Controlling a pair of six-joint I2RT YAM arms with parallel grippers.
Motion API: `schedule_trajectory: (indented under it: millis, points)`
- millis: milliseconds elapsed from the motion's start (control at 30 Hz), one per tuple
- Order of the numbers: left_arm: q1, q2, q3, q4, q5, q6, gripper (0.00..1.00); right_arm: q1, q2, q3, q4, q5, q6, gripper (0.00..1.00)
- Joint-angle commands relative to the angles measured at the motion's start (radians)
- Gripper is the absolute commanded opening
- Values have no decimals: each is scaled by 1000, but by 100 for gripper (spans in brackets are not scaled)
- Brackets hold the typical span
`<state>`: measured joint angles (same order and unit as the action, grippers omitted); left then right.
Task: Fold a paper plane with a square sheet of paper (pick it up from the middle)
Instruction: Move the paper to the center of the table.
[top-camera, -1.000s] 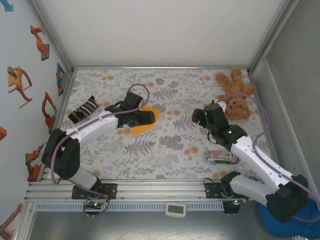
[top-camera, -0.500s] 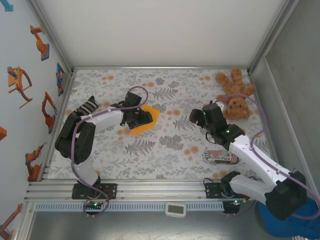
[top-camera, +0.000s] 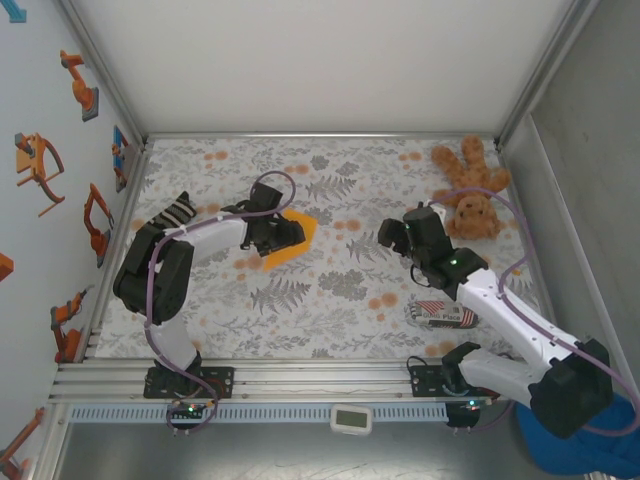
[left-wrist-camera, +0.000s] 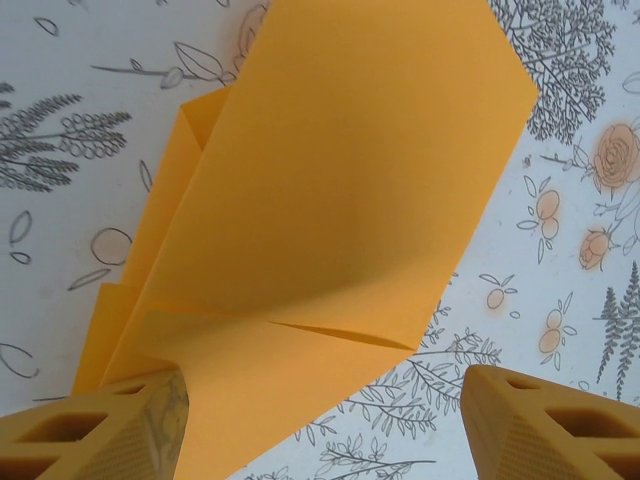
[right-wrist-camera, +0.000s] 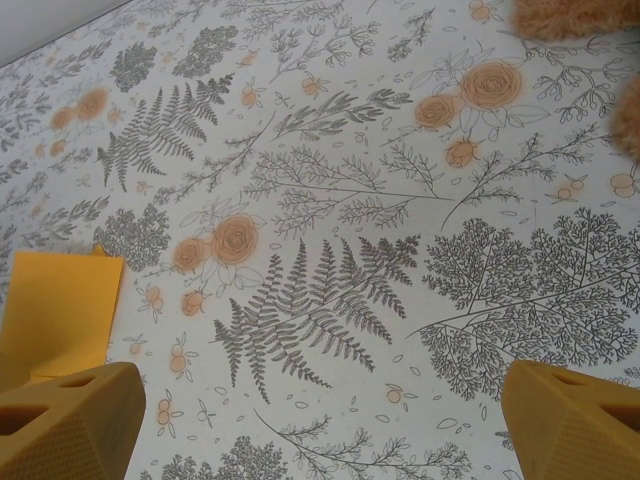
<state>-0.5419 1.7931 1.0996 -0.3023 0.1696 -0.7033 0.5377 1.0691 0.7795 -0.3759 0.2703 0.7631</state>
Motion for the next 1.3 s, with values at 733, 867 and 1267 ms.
schedule_trajectory:
  millis: [733, 867, 1267]
  points:
    - [-58, 46, -108, 149, 231, -181, 51, 107, 214, -105, 353, -272, 296, 68]
    - [-125, 36, -121, 158, 205, -242, 43, 174, 270, -120, 416, -237, 425, 58]
    - [-160, 29, -158, 195, 188, -313, 30, 209, 377, -245, 616, -224, 699, 46]
